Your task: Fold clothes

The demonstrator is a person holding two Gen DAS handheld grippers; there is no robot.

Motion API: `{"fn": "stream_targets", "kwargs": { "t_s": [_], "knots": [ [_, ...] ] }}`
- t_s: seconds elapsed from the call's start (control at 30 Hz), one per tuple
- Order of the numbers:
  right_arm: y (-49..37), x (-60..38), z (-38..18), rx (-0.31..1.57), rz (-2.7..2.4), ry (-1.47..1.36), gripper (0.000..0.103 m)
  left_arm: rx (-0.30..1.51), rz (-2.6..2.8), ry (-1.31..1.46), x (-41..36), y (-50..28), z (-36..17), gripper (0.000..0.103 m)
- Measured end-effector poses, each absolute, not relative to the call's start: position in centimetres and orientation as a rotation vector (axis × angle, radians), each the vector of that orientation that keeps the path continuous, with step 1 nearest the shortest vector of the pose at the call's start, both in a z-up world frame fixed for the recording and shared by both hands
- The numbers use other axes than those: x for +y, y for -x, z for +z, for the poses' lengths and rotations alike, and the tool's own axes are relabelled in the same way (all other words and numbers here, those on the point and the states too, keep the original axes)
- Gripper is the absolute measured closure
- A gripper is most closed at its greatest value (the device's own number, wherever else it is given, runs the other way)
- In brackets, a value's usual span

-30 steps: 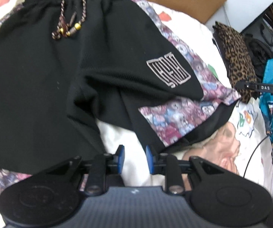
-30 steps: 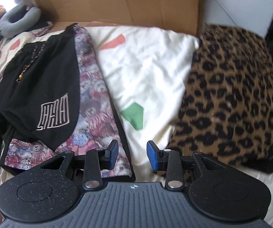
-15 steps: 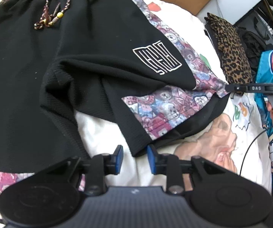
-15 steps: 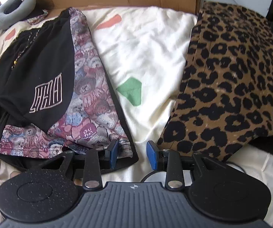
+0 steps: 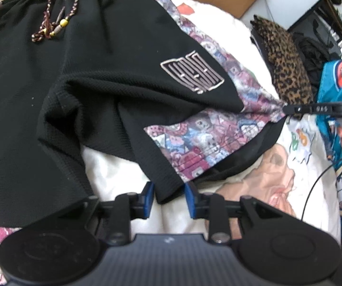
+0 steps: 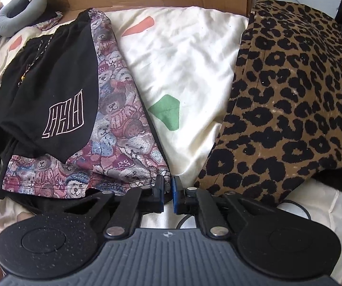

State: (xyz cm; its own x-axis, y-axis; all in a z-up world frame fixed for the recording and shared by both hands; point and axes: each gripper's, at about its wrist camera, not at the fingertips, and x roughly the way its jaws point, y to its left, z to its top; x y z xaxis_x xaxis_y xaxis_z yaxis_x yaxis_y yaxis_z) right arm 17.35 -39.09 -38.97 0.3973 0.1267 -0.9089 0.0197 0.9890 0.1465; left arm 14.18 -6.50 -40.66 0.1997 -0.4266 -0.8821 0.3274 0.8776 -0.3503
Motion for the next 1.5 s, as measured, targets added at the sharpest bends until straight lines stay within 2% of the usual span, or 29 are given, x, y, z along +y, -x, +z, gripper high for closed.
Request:
{"fn": "stream_targets", "kwargs": {
  "t_s": [0.07, 0.1, 0.5, 0.77, 0.8, 0.87, 0.93, 1.03, 1.17, 1.2, 1.5],
  "knots": [
    [-17.3, -39.1, -39.0, 1.162, 0.066, -0.141, 0.097, 1.266, -0.535, 0.092, -6.5, -14.1, -40.8, 0.090],
    [-17.3, -39.1, -38.9, 1.161, 0.067, -0.138, 0.098, 1.259, -0.545, 0.092, -6.5, -14.0, -40.6, 0.101],
    [-17.4, -39.3, -37.9, 1.148, 0.061, -0.125, 0.099, 1.264, -0.738, 0.091, -6.7, -12.1, -37.1, 0.102],
    [-17.1, -39.7, -38.3, 1.166, 0.044, -0.114, 0.099, 1.401, -0.833, 0.059, -7.7, -10.5, -39.4, 0.102],
    [-17.1, -39.8, -38.4, 1.172, 0.043, -0.120, 0.099, 1.415, -0.843, 0.064, -7.6, -10.6, -39.4, 0.101],
    [-17.2, -40.2, -38.6, 1.185, 0.037, -0.139, 0.098, 1.422, -0.846, 0.066, -7.1, -10.6, -39.2, 0.090],
    [-17.1, -40.7, -38.6, 1.194, 0.030, -0.164, 0.097, 1.412, -0.833, 0.085, -6.2, -10.8, -38.8, 0.074],
    [-16.8, -41.5, -38.1, 1.176, 0.022, -0.220, 0.093, 1.399, -0.754, 0.176, -4.7, -11.7, -38.8, 0.058],
    [-16.6, -42.8, -37.8, 1.137, -0.016, -0.308, 0.081, 1.415, -0.605, 0.286, -3.8, -13.1, -40.2, 0.057],
    [-16.7, -43.1, -37.8, 1.132, -0.022, -0.326, 0.080, 1.416, -0.586, 0.310, -3.6, -13.4, -40.4, 0.053],
    [-17.5, -43.6, -38.8, 1.108, -0.050, -0.436, 0.080, 1.480, -0.435, 0.483, -3.6, -14.3, -43.2, 0.052]
  ]
}}
